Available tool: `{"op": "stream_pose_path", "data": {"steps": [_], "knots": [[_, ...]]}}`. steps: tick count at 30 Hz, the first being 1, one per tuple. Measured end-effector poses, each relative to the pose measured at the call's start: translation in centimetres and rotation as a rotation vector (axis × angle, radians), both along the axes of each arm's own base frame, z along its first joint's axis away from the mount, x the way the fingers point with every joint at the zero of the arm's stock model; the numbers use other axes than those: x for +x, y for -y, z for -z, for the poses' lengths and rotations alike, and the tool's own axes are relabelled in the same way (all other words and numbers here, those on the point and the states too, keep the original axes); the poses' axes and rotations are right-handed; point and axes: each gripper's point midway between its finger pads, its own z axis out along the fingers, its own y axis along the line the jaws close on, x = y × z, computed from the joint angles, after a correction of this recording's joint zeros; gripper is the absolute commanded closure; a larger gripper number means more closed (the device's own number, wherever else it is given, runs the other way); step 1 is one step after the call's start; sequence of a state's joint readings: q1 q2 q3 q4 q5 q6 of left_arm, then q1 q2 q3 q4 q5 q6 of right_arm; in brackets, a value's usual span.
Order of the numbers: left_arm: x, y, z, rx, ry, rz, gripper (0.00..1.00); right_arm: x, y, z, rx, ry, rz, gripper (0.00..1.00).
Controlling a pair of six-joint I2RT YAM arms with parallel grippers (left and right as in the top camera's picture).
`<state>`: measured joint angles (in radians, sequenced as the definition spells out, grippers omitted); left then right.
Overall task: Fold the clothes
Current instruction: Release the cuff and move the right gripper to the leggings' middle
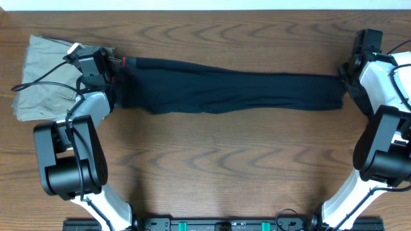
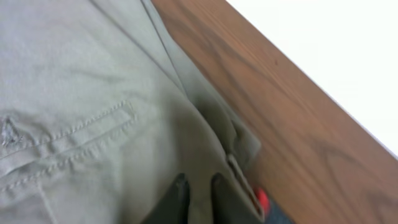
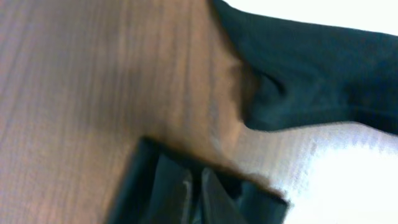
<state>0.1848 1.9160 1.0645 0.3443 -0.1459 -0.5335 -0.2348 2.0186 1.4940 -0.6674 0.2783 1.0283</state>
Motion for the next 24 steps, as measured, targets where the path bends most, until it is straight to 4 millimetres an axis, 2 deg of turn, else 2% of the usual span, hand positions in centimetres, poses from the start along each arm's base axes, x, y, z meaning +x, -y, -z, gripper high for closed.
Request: {"op": "stream_pose_path", "data": {"steps": [1,2,4,6,7,10,15,18,21,24], "knots": [[0.2,-0.2,0.2,0.002,0.002,-0.005,0.5,0.3,0.1,0.0,-0.004,0.009,-0.003,0.81],[0.3,-0.3,0.6,0.004,0.0,-0.008,0.44,0.5,0.1,0.1,-0.007,0.015,-0.007,0.72],[0.4,-0.5,1.4,0.006,-0.006,-0.013,0.43,1.0,0.1,0.3,-0.013,0.025,-0.015,0.57],[0.5,-0.6,2.4,0.003,-0.018,-0.015,0.41,1.6,0.0,0.8,-0.021,0.034,-0.032,0.28],[0.4,-0.5,3.1,0.002,-0.033,-0.014,0.4,2.1,-0.1,1.1,-0.027,0.039,-0.053,0.17],[0.2,-0.5,4.4,0.001,-0.059,-0.011,0.39,3.6,-0.6,2.0,-0.042,0.057,-0.121,0.01],[0.4,-0.5,4.3,0.014,-0.061,-0.001,0.39,5.3,-1.8,2.0,-0.078,0.069,-0.263,0.01],[0.1,-0.4,4.0,0.038,-0.084,0.02,0.39,6.0,-2.0,0.7,-0.101,0.056,-0.334,0.01],[-0.4,-0.3,2.3,0.05,-0.093,0.03,0.39,6.9,-1.9,-1.9,-0.124,0.053,-0.389,0.01],[-1.4,0.0,-1.3,0.059,-0.091,0.046,0.39,8.0,-2.5,-6.5,-0.14,0.086,-0.48,0.01]]}}
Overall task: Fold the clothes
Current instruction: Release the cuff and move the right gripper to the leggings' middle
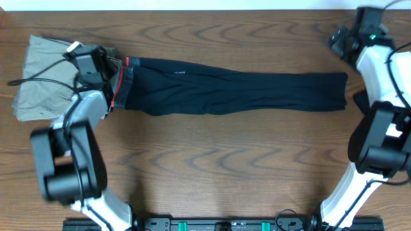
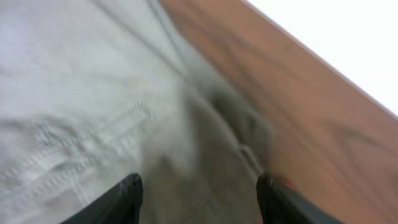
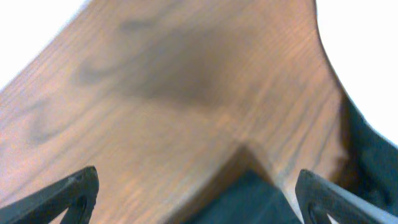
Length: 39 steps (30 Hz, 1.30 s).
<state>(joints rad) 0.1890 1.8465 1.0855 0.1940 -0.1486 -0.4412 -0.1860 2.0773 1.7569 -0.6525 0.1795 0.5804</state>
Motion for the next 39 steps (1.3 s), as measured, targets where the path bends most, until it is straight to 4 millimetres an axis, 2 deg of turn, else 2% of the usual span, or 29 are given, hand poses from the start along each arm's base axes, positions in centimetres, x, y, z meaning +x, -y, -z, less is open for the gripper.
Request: {"op": "stream_pose_path", "data": {"steps": [2,4,6,7,9,12,14,15,19,23,25,26,28,30,33,36,39], "knots": [[-1.2,0.8,-2.9,-0.012,-0.003,0.031,0.41,0.7,-1.1,-4.1,0.008,0.045,-0.1,0.02],[-2.5,1.6,-4.4,-0.034,-0.027,0.064,0.49,1.0,-2.7,-7.4,0.026,0.088,-0.201,0.04],[-3.7,2.7,-4.8,-0.066,-0.069,0.103,0.51,1.3,-4.8,-10.1,0.044,0.139,-0.317,0.06],[-4.4,3.2,-4.4,-0.083,-0.101,0.117,0.51,1.4,-6.4,-11.2,0.054,0.162,-0.389,0.12],[-5.8,4.5,-2.9,-0.131,-0.187,0.152,0.51,1.3,-9.6,-11.9,0.068,0.173,-0.517,0.14],[-8.3,6.2,-0.2,-0.191,-0.332,0.187,0.49,1.0,-15.8,-11.1,0.067,0.15,-0.734,0.09],[-9.3,6.8,0.7,-0.214,-0.385,0.2,0.44,0.6,-20.2,-10.3,0.038,0.128,-0.875,0.05],[-9.6,7.0,0.9,-0.223,-0.4,0.203,0.43,0.3,-22.2,-9.8,0.025,0.117,-0.934,0.04],[-10.2,7.1,1.2,-0.232,-0.427,0.208,0.25,-1.0,-29.6,-7.7,-0.072,0.065,-1.13,0.04],[-10.4,7.2,1.3,-0.234,-0.436,0.209,0.16,-3.0,-35.9,-3.8,-0.139,-0.017,-1.297,0.07],[-10.6,7.2,1.4,-0.234,-0.445,0.208,0.14,-3.7,-37.6,-1.5,-0.174,-0.071,-1.34,0.15],[-10.8,7.1,1.5,-0.233,-0.454,0.206,0.13,-4.1,-38.2,-0.3,-0.19,-0.101,-1.361,0.15],[-11.2,7.0,1.7,-0.23,-0.472,0.198,0.12,-5.0,-38.9,1.7,-0.211,-0.161,-1.395,0.18],[-11.4,6.9,1.8,-0.227,-0.483,0.192,0.11,-5.9,-39.3,3.2,-0.233,-0.213,-1.428,0.26],[-11.5,6.8,1.8,-0.221,-0.486,0.186,0.11,-6.6,-39.4,3.8,-0.258,-0.247,-1.459,0.4],[-11.5,6.7,1.8,-0.217,-0.487,0.183,0.11,-6.9,-39.3,3.9,-0.27,-0.264,-1.47,0.43],[-11.5,6.7,1.8,-0.216,-0.487,0.183,0.11,-7.3,-39.0,4.1,-0.272,-0.287,-1.479,0.55]]}}
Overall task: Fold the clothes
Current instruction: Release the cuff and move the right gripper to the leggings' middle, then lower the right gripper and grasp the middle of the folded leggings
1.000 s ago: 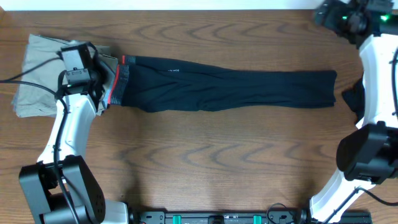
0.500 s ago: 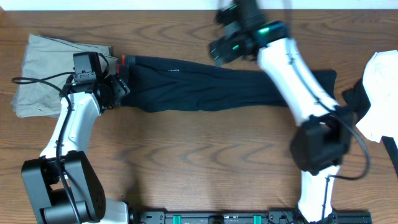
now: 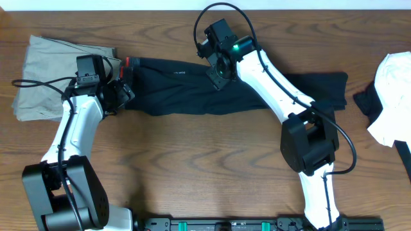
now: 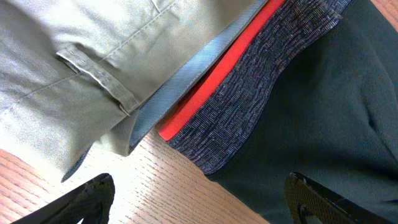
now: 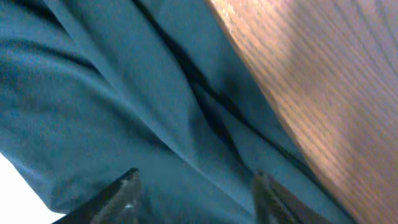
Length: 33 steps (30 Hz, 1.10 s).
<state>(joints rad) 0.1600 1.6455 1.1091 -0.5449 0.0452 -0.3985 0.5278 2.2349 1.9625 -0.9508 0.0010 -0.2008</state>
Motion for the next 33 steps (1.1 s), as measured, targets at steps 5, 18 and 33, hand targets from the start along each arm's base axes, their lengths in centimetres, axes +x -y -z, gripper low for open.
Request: {"op": "stream_pose_path", "data": {"steps": [5,18,33], "knots": [[0.0,0.0,0.0,0.0,-0.001,0.0,0.1,-0.5,0.2,1.2,-0.017,-0.036,-0.005,0.55],[0.0,0.0,0.0,0.0,-0.001,0.0,0.1,-0.8,1.1,6.6,-0.107,-0.108,-0.012,0.63],[0.0,0.0,0.0,0.0,-0.001,0.0,0.1,1.9,1.0,5.9,-0.118,0.012,0.004,0.94]]}}
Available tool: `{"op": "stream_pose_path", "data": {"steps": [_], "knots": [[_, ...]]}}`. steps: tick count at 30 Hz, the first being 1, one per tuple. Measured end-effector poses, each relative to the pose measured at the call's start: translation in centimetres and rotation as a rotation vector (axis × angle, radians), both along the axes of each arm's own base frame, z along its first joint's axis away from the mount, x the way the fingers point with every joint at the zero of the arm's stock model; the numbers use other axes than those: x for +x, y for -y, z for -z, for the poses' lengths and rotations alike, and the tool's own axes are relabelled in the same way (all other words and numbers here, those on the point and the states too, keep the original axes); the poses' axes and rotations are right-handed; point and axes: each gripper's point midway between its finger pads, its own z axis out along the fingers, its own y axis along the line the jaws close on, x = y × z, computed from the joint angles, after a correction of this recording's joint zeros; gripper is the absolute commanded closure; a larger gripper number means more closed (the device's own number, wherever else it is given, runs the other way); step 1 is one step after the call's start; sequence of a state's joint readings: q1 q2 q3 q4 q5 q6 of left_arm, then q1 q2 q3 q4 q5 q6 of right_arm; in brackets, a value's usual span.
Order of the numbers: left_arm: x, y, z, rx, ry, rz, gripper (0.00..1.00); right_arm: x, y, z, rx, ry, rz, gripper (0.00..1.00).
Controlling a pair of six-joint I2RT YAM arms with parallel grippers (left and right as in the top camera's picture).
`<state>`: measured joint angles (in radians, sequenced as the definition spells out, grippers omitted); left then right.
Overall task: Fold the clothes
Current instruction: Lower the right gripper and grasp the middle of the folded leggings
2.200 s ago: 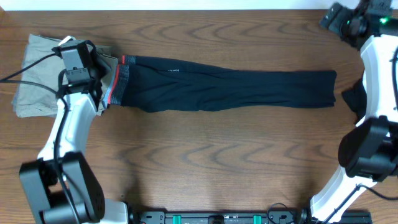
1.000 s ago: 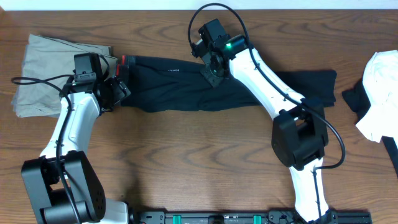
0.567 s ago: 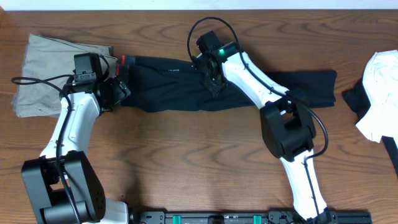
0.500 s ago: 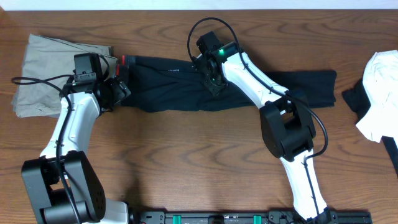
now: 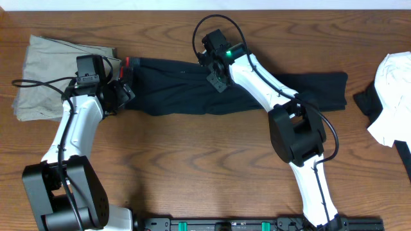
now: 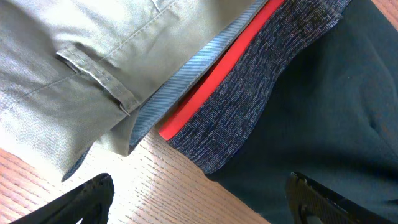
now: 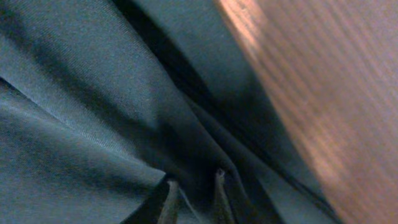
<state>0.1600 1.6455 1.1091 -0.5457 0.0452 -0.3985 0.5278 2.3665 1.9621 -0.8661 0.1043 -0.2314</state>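
Dark navy trousers point(image 5: 257, 93) lie stretched across the table, their grey waistband with a red stripe point(image 6: 249, 81) at the left end. That waistband overlaps the folded khaki trousers point(image 5: 51, 70). My left gripper point(image 6: 199, 200) is open just in front of the waistband, one finger point(image 6: 93, 194) over bare wood, the other over dark cloth. My right gripper point(image 7: 193, 198) sits on the trousers' upper middle point(image 5: 218, 76), its fingers point(image 7: 169, 200) close together on a fold of navy cloth.
A white garment point(image 5: 392, 99) with a dark piece beside it point(image 5: 365, 99) lies at the right edge. The wooden table point(image 5: 205, 173) shows bare wood in front of the trousers.
My right gripper was open over the navy cloth and is now shut on a fold of it, a little further left. The left arm and the trousers have not moved.
At first both grippers were shut at the two ends of the stretched trousers. Then both were open, the right one lifted off at the far right corner. Later the right arm reached over the trousers' middle, open, and now it pinches the cloth there.
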Motion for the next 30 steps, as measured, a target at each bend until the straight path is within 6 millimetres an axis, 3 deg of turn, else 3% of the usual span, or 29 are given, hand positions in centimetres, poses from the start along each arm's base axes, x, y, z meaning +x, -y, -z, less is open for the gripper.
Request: {"op": "stream_pose_path", "data": {"steps": [3,12,14,18,23,26,27,30], "knots": [[0.0,0.0,0.0,0.0,0.0,0.0,0.1,0.5,0.0,-0.2,-0.002,0.022,0.005,0.98],[0.0,0.0,0.0,0.0,0.0,0.0,0.1,2.7,0.2,-0.9,0.019,0.107,0.03,0.98],[0.0,0.0,0.0,0.0,0.0,0.0,0.1,3.0,0.3,-1.0,0.022,0.117,0.038,0.9],[0.0,0.0,0.0,0.0,0.0,0.0,0.1,4.1,0.4,-1.5,0.026,0.166,0.067,0.83],[0.3,-0.1,-0.1,0.002,0.014,0.0,0.1,6.3,1.8,-2.9,-0.022,0.291,0.175,0.83],[0.4,0.0,-0.2,0.001,0.019,0.01,0.12,6.1,3.2,-2.8,-0.067,0.29,0.239,0.91],[0.5,0.2,-0.2,-0.003,0.02,0.022,0.16,5.6,3.8,-2.8,-0.086,0.271,0.265,0.92],[0.6,1.0,-0.6,-0.024,0.036,0.072,0.45,4.0,4.6,-3.0,-0.109,0.199,0.321,0.93]]}}
